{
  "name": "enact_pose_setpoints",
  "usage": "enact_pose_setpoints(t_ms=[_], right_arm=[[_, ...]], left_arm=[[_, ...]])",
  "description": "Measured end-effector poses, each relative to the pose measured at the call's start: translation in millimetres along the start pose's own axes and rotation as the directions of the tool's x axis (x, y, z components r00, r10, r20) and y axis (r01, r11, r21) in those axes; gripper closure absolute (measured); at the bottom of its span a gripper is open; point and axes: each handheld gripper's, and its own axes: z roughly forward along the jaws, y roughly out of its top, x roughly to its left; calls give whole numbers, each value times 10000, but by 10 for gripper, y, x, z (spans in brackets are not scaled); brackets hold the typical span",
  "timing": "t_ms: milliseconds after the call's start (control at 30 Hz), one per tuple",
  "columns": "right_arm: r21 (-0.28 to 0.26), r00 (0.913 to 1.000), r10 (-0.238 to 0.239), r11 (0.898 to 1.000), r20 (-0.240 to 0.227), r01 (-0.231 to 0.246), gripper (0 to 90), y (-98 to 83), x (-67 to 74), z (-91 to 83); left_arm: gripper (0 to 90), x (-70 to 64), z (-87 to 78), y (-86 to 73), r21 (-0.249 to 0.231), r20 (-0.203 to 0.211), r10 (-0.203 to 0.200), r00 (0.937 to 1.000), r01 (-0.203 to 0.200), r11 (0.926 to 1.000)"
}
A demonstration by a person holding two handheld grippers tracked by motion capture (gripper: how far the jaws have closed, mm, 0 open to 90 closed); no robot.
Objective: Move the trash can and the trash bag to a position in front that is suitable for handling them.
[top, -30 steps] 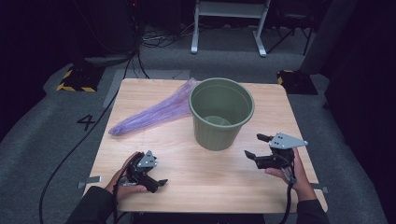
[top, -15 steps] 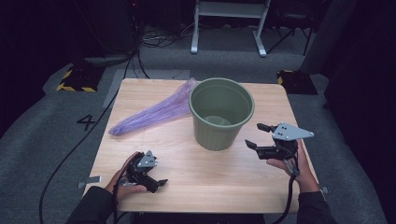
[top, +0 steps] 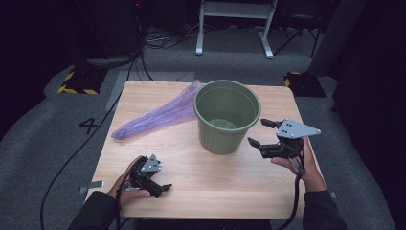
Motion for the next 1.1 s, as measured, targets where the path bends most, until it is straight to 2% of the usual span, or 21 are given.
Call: enact_pose_setpoints(t_ms=[133, 200, 367, 600, 633, 667, 733, 833, 867, 1000, 1033, 1067, 1100], right_arm=[[-111, 9999, -103, 9999, -113, 102, 229, 82, 21, 15], [-151, 9991, -287, 9995, -325, 282, 232, 160, 58, 65], [41, 9970, -371, 9993, -675, 375, 234, 231, 84, 191], [318, 9930, -200, 9992, -1160, 238, 235, 267, 59, 330], [418, 9896, -128, 9989, -1435, 190, 237, 279, 52, 379], [418, 9896, -128, 9989, -1435, 190, 237, 279, 52, 379], [777, 9859, -137, 9966, -1670, 270, 267, 306, 75, 456], [1056, 9846, -239, 9935, -1734, 427, 305, 327, 107, 510], [1328, 9813, -318, 9895, -1901, 577, 386, 348, 135, 572], [1531, 9774, -599, 9839, -2029, 921, 454, 380, 176, 646], [1688, 9698, -694, 9794, -2337, 1108, 526, 403, 186, 683], [1780, 9652, -795, 9759, -2490, 1263, 543, 411, 194, 706], [1780, 9652, -795, 9759, -2490, 1263, 543, 411, 194, 706]], left_arm=[[23, 1, 1, 0, -4, 3, 4, 10000, -4, 10000], [23, 1, 0, 0, -1, 2, 8, 10000, -8, 10000], [23, 1, 0, 0, -1, 3, 12, 10000, -12, 10000], [23, 1, 0, 0, 3, 1, 7, 10000, -7, 10000], [23, 1, 0, 0, 0, 3, 8, 10000, -8, 10000], [23, 1, 0, 0, -1, 2, 7, 10000, -7, 10000], [23, 1, 0, 0, 0, 4, 5, 10000, -5, 10000], [23, 0, 0, 0, 6, 0, 7, 10000, -7, 10000], [23, 1, 0, 0, 6, 1, 9, 10000, -9, 10000], [23, 0, 0, 0, 5, -3, 8, 10000, -8, 10000], [23, 0, 0, 0, 5, -4, 8, 10000, -8, 10000], [23, 0, 0, 0, 5, -4, 9, 10000, -9, 10000], [23, 0, 0, 0, 5, -4, 9, 10000, -9, 10000]])
